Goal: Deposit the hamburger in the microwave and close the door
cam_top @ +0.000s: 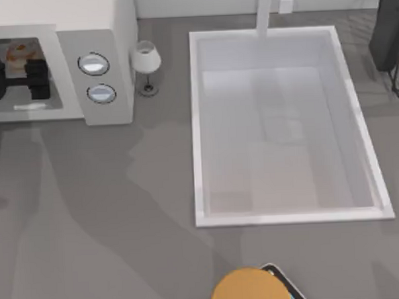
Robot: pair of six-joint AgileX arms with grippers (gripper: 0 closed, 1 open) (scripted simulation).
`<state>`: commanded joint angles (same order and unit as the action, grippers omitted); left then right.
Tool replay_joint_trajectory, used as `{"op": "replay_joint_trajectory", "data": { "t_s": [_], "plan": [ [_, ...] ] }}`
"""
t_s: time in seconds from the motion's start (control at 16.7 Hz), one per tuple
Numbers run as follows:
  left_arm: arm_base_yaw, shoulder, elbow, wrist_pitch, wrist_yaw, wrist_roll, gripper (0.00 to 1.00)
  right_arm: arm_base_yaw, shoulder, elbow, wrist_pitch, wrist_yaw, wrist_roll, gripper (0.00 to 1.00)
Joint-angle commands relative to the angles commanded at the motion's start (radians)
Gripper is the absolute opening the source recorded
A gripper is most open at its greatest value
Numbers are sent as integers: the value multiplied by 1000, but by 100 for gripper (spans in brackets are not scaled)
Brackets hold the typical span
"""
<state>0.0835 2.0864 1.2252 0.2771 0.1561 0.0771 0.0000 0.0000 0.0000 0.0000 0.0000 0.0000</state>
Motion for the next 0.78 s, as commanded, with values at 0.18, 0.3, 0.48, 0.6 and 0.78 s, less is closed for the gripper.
{"op": "replay_joint_trajectory", "data": {
  "t_s": [0.18, 0.3, 0.48, 0.6, 0.78],
  "plan": [
    [-6, -174, -93, -17, -12, -7, 100, 0, 0, 0, 0, 0, 0, 100],
    [-11, -325, -178, -35, -24, -14, 100, 0, 0, 0, 0, 0, 0, 100],
    [-20, -571, -336, -75, -45, -23, 100, 0, 0, 0, 0, 0, 0, 100],
    [-28, -756, -460, -110, -61, -28, 100, 0, 0, 0, 0, 0, 0, 100],
    [-40, -1080, -658, -167, -86, -36, 100, 0, 0, 0, 0, 0, 0, 100]
  ]
}}
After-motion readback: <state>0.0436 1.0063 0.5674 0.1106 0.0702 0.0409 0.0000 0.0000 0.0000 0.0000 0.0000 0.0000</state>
